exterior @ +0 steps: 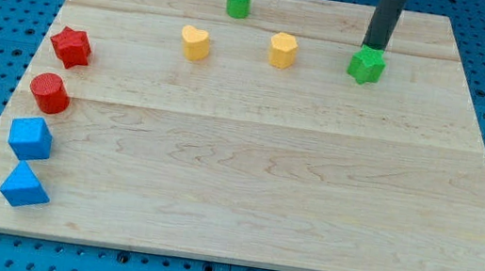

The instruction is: Place the green circle left to the yellow heart

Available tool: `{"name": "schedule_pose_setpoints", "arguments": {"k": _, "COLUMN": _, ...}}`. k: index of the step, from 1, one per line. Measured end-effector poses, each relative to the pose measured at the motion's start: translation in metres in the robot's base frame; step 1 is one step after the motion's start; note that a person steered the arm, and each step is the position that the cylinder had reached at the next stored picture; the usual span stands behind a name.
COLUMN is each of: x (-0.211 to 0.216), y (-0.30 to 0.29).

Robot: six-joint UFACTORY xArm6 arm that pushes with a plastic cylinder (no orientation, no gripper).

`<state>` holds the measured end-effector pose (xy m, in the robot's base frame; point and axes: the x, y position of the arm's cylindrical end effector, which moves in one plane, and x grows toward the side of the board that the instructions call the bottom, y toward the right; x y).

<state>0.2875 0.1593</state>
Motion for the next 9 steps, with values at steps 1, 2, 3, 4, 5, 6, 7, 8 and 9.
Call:
{"name": "schedule_pose_setpoints", "arguments": {"k": 1, "x": -0.049, "y": -0.043}}
{"name": "schedule_pose_setpoints", "arguments": {"k": 2, "x": -0.068, "y": -0.101}}
{"name": "schedule_pose_setpoints", "arguments": {"k": 3, "x": -0.068, "y": -0.165}}
{"name": "schedule_pose_setpoints", "arguments": {"k": 4, "x": -0.065, "y": -0.227}}
{"name": "schedule_pose_setpoints", "arguments": {"k": 5, "x": -0.075, "y": -0.216}}
{"name": "schedule_pose_setpoints", "arguments": {"k": 6, "x": -0.095, "y": -0.228}}
{"name": "schedule_pose_setpoints", "arguments": {"k": 7, "x": -0.091, "y": -0.276}}
{"name": "schedule_pose_setpoints", "arguments": {"k": 8, "x": -0.055, "y": -0.305}}
{"name": "schedule_pose_setpoints", "arguments": {"k": 9, "x": -0.029, "y": -0.333}}
